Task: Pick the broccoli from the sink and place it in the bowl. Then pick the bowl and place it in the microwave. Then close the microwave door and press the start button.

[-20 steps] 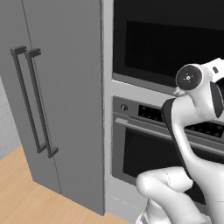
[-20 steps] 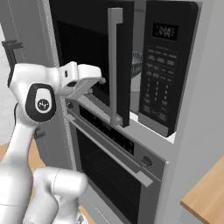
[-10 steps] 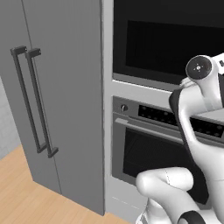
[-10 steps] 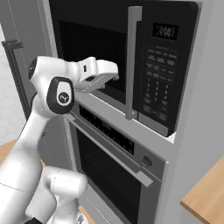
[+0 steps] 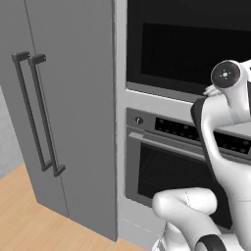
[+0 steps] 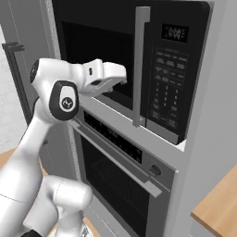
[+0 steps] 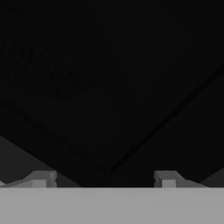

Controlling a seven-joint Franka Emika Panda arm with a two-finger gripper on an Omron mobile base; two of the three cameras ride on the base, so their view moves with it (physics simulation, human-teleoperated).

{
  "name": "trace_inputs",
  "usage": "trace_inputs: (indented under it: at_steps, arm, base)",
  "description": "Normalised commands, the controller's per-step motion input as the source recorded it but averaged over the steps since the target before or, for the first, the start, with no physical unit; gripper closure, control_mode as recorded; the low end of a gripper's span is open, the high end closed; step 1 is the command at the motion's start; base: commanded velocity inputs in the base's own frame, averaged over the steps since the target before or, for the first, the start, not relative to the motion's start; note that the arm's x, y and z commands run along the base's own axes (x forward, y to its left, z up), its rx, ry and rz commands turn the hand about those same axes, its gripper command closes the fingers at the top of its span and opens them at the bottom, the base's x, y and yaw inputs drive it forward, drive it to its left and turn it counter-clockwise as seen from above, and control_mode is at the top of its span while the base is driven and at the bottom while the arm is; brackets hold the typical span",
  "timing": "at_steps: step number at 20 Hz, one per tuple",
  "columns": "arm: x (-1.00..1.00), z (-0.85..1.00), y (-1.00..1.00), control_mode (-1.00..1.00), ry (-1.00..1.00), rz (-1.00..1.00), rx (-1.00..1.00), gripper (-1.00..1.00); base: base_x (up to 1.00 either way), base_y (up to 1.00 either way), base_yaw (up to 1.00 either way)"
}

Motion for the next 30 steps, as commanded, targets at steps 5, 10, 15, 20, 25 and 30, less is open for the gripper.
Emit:
trace_inputs:
  at_steps: [5,10,15,20,25,30]
  arm:
    - [-0.45,0.31,0.16,-1.00,0.00,0.00,0.00,-1.00]
    - [-0.70,0.47,0.24,-1.00,0.02,0.00,-0.02,-1.00]
    - [-0.51,0.27,0.04,-1.00,0.21,0.00,-0.16,-1.00]
    - [-0.25,0.06,0.00,-1.00,0.31,0.03,-0.31,-1.00]
    - [-0.38,0.00,0.05,-1.00,0.14,0.16,-0.24,-1.00]
    - [-0.52,-0.04,0.00,-1.00,-0.26,-0.01,0.21,-1.00]
  base:
    - [0.00,0.00,0.00]
    - [0.00,0.00,0.00]
    - [0.00,0.00,0.00]
    - [0.00,0.00,0.00]
    - [0.00,0.00,0.00]
    - [0.00,0.00,0.00]
